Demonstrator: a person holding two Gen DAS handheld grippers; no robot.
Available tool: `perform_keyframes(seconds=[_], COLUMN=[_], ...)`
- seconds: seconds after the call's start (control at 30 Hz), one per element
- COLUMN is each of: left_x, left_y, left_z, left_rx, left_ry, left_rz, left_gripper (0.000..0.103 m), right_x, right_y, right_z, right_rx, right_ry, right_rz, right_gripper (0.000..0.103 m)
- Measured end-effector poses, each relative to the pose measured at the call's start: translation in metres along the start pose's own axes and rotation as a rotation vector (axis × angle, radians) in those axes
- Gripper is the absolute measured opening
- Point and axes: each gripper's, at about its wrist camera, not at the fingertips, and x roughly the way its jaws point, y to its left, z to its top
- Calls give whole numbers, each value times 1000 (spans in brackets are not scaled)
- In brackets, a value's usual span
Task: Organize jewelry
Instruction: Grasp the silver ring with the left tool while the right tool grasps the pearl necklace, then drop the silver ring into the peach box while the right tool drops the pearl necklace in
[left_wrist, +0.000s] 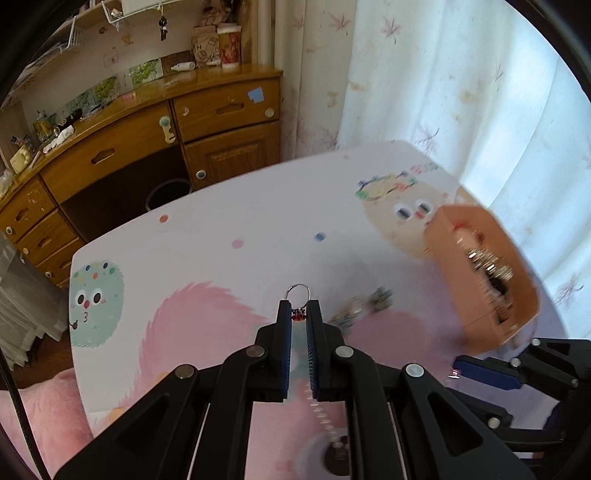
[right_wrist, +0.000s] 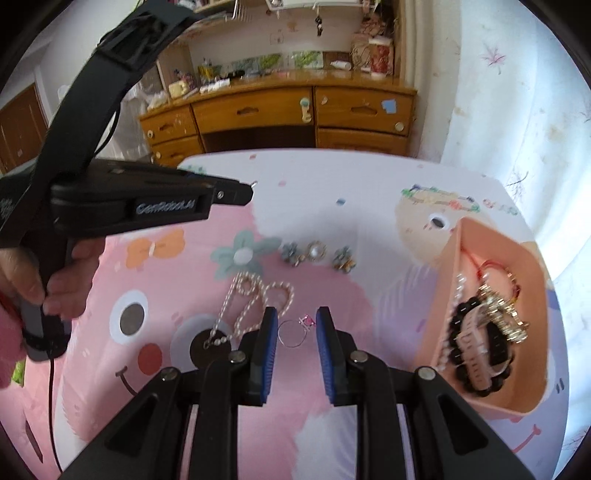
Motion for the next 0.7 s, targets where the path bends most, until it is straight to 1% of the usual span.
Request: perform_keyframes(seconds=[0.13, 0.27, 0.37, 0.47, 0.7], left_x=[-17, -25, -27, -26, -25], left_y=[-22, -48, -67, -89, -137], left_z=[7, 13, 17, 23, 34], left_rx=[-10, -12, -16, -22, 4], left_ry=[-36, -51, -59, -64, -89], left_rz=[-19, -31, -53, -92, -150], left_gripper=[6, 6, 6, 6, 6], right_x=[-18, -33, -45, -57, -81], right_y=[-16, -33, -48, -63, -105], right_z=[4, 4, 3, 3, -2], right_rx=[26, 28, 25, 24, 40], right_ry=[-35, -70, -94, -119, -180], right_rz=[20, 36, 42, 50, 62], right_gripper=[21, 21, 21, 21, 21])
